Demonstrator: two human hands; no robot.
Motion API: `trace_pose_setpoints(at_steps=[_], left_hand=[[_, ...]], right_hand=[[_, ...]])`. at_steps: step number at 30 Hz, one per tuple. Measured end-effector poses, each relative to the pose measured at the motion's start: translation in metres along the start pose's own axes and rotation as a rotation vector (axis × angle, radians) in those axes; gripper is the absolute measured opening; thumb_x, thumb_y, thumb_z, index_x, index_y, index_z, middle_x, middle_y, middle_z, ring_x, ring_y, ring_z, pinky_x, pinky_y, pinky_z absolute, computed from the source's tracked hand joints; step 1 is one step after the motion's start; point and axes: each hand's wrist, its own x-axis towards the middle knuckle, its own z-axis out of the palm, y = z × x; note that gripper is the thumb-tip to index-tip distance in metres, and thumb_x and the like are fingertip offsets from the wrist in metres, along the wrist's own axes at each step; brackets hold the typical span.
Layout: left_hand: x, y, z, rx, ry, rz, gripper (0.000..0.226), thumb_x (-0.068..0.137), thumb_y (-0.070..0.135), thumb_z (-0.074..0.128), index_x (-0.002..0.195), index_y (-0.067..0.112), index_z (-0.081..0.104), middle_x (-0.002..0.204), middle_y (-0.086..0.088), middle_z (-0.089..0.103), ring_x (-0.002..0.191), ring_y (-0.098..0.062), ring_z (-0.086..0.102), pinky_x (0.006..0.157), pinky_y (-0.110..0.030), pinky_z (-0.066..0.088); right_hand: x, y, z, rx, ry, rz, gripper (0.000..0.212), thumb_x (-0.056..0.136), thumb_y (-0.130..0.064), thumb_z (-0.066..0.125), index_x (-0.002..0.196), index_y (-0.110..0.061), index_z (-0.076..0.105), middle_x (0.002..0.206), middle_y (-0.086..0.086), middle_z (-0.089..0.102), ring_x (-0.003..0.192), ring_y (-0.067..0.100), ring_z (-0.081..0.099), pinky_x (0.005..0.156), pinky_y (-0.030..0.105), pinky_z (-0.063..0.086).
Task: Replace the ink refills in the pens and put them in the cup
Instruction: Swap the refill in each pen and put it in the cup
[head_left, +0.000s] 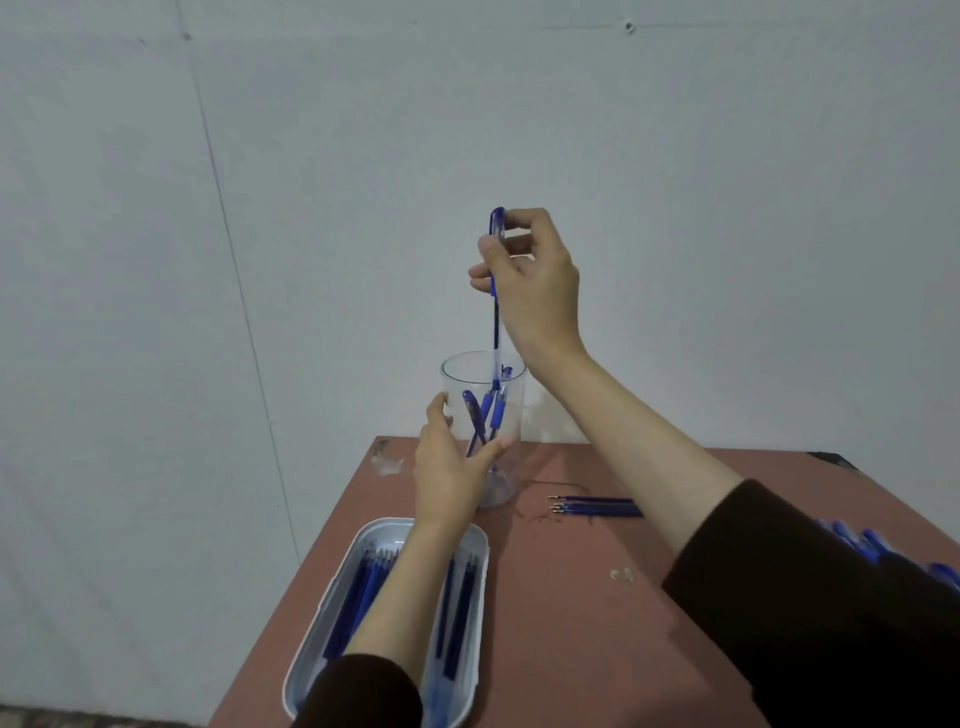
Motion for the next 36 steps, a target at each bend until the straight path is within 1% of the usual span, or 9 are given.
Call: trace_pose_setpoints(at_steps=[5, 11, 17, 20, 25, 28, 31, 34, 36], left_hand=[[-0.001, -0.002, 0.001, 0.002, 0.004, 0.011, 0.094, 0.075, 0.035, 0.078, 0.148, 0.016, 0.023, 0.142, -0.012, 0.043, 0.13, -0.025, 0.042, 0.102, -0.035, 0.037], [0.0, -0.004, 0.001, 0.002, 0.01, 0.025, 0.095, 0.073, 0.036, 0.079, 0.148, 0.017, 0.023, 0.142, -0.011, 0.044, 0.13, -0.024, 0.043, 0.105, -0.038, 0.038], [-0.001, -0.004, 0.001, 0.01, 0.013, 0.029, 0.096, 0.073, 0.038, 0.079, 0.148, 0.017, 0.023, 0.141, -0.011, 0.045, 0.13, -0.024, 0.043, 0.105, -0.037, 0.038], [-0.001, -0.003, 0.001, 0.01, 0.009, 0.032, 0.095, 0.073, 0.038, 0.078, 0.148, 0.017, 0.023, 0.142, -0.011, 0.044, 0.13, -0.024, 0.043, 0.105, -0.037, 0.038], [-0.001, -0.002, 0.0, 0.014, 0.003, 0.035, 0.095, 0.073, 0.037, 0.078, 0.147, 0.015, 0.024, 0.142, -0.01, 0.044, 0.13, -0.024, 0.043, 0.105, -0.037, 0.038], [-0.001, -0.002, 0.0, 0.011, -0.003, 0.031, 0.094, 0.073, 0.036, 0.078, 0.147, 0.014, 0.024, 0.142, -0.011, 0.043, 0.132, -0.023, 0.041, 0.105, -0.034, 0.037], [-0.001, -0.002, -0.001, 0.011, -0.012, 0.021, 0.094, 0.074, 0.035, 0.078, 0.147, 0.014, 0.024, 0.141, -0.011, 0.044, 0.132, -0.023, 0.041, 0.104, -0.033, 0.037], [-0.001, -0.001, -0.002, 0.009, -0.02, 0.007, 0.093, 0.075, 0.034, 0.078, 0.147, 0.014, 0.023, 0.142, -0.011, 0.043, 0.132, -0.022, 0.041, 0.103, -0.032, 0.037], [-0.001, 0.0, -0.002, 0.008, -0.024, -0.006, 0.093, 0.075, 0.034, 0.078, 0.147, 0.015, 0.023, 0.142, -0.01, 0.043, 0.132, -0.022, 0.041, 0.103, -0.031, 0.036]], right_hand=[[0.003, 0.011, 0.016, -0.001, -0.021, 0.063, 0.005, 0.094, -0.01, 0.054, 0.097, -0.012, 0.052, 0.072, -0.002, 0.054, 0.066, 0.018, 0.062, 0.077, 0.042, 0.058], [0.015, 0.011, 0.029, -0.003, -0.02, 0.103, 0.002, 0.094, -0.013, 0.055, 0.096, -0.013, 0.054, 0.072, 0.0, 0.051, 0.067, 0.019, 0.061, 0.078, 0.041, 0.057], [0.018, 0.022, 0.033, -0.201, -0.088, 0.09, 0.01, 0.093, -0.023, 0.058, 0.101, -0.017, 0.06, 0.071, -0.01, 0.052, 0.065, 0.006, 0.049, 0.076, 0.032, 0.046], [0.013, 0.032, 0.029, -0.263, -0.14, 0.117, 0.006, 0.091, -0.02, 0.06, 0.097, -0.019, 0.058, 0.074, -0.009, 0.055, 0.069, 0.01, 0.053, 0.079, 0.036, 0.049], [0.007, 0.049, 0.017, -0.414, -0.366, 0.253, 0.015, 0.084, -0.007, 0.062, 0.093, -0.018, 0.056, 0.081, 0.004, 0.062, 0.078, 0.024, 0.063, 0.081, 0.044, 0.055], [0.004, 0.054, 0.011, -0.588, -0.529, 0.304, 0.024, 0.079, 0.0, 0.058, 0.095, -0.018, 0.053, 0.087, 0.011, 0.061, 0.071, 0.025, 0.063, 0.065, 0.033, 0.054], [0.003, 0.051, 0.005, -0.737, -0.665, 0.294, 0.021, 0.08, 0.003, 0.053, 0.091, -0.012, 0.061, 0.071, 0.0, 0.056, 0.056, 0.013, 0.055, 0.048, 0.017, 0.042], [0.003, 0.049, 0.003, -0.777, -0.732, 0.295, 0.026, 0.084, 0.004, 0.046, 0.091, -0.003, 0.07, 0.068, 0.001, 0.059, 0.057, 0.013, 0.056, 0.049, 0.016, 0.044], [0.002, 0.049, 0.002, -0.793, -0.755, 0.289, 0.027, 0.086, 0.001, 0.046, 0.092, -0.001, 0.072, 0.078, 0.007, 0.066, 0.063, 0.017, 0.057, 0.054, 0.019, 0.046]])
